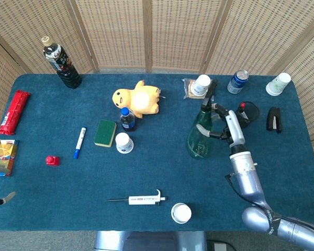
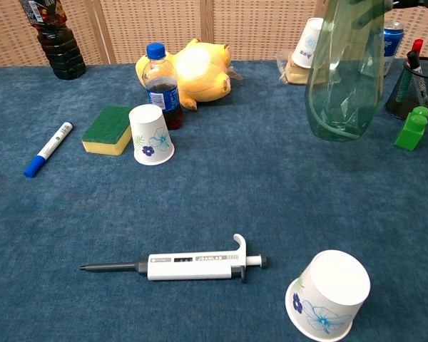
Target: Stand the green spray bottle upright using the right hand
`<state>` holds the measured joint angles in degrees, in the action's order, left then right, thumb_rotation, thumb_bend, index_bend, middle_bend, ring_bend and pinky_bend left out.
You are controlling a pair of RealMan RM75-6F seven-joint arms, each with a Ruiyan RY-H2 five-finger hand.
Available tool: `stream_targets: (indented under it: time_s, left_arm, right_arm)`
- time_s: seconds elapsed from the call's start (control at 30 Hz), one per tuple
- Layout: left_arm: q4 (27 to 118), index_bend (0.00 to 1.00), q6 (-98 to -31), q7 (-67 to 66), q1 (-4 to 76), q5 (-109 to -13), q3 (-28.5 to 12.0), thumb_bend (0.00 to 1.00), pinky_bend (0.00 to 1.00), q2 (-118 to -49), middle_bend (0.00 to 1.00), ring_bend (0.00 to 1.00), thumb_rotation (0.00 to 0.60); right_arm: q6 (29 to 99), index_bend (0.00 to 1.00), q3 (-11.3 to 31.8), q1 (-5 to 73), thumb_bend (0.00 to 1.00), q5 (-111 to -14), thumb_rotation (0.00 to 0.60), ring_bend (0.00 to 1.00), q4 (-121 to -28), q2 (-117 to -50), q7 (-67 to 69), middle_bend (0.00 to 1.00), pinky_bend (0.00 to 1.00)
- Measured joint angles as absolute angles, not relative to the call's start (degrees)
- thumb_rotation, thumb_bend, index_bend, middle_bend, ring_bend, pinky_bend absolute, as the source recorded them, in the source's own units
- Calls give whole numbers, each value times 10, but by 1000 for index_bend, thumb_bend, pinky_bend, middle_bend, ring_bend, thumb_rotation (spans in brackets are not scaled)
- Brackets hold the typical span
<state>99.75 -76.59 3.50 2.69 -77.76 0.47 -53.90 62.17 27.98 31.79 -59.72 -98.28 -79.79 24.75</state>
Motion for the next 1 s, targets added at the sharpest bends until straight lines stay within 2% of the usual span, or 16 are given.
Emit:
stream_targets:
  time_s: [0.2, 0.43, 0.5, 1.0]
  left_arm:
    - [1024, 312, -772, 12, 26, -779, 5, 241, 363, -526, 265, 221, 522]
    - [1044, 314, -774, -7, 28, -780, 5, 241, 269, -519, 265, 219, 529]
    - [1049, 314, -776, -12, 29, -781, 4, 240, 235, -517, 264, 219, 527]
    - [1065, 314, -782, -24, 27, -784, 7, 241, 248, -509, 264, 218, 523]
  right_arm:
    - [650, 542, 253, 302, 327, -679, 600, 323, -892, -834, 312, 530, 471]
    - [696, 540, 212, 291, 317, -755, 600, 312, -798, -878, 373, 530, 461]
    - [702, 540, 205, 290, 315, -765, 600, 310, -782, -885, 380, 529, 459]
    - [732, 519, 173, 286, 307, -795, 600, 272, -702, -928, 403, 514, 412]
